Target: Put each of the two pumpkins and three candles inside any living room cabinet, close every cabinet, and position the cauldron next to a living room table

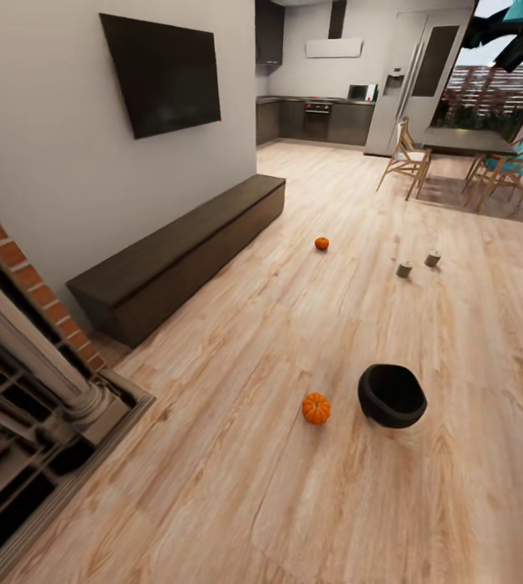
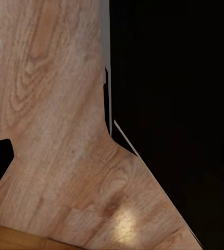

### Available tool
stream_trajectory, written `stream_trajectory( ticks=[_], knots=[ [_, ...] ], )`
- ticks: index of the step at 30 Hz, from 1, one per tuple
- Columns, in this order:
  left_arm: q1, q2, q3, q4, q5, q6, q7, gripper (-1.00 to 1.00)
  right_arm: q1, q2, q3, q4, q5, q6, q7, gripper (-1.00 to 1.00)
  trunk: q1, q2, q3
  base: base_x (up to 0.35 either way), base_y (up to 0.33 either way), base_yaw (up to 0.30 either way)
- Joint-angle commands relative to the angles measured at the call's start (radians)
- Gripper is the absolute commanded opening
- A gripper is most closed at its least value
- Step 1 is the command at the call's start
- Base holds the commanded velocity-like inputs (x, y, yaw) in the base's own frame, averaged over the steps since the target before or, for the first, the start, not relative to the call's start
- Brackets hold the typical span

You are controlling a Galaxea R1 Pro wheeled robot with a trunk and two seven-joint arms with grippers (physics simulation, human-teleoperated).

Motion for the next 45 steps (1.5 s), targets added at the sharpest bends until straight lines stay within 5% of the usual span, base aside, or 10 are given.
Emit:
stream_trajectory(
  ticks=[1, 45],
  knots=[
    [0.000, 0.000, 0.000, -0.001, 0.000, -0.002, 0.000, 1.00, -0.001, 0.000, 0.000, 0.003, -0.007, -0.007, 0.001, 1.00, 0.000, 0.000, 0.000, 0.000, 0.000, -0.281],
    [0.000, 0.000, 0.000, -0.001, 0.000, -0.002, 0.000, 1.00, -0.001, 0.000, 0.001, 0.010, -0.006, -0.030, 0.001, 1.00, 0.000, 0.000, 0.041, 0.000, 0.000, -0.253]
  ],
)
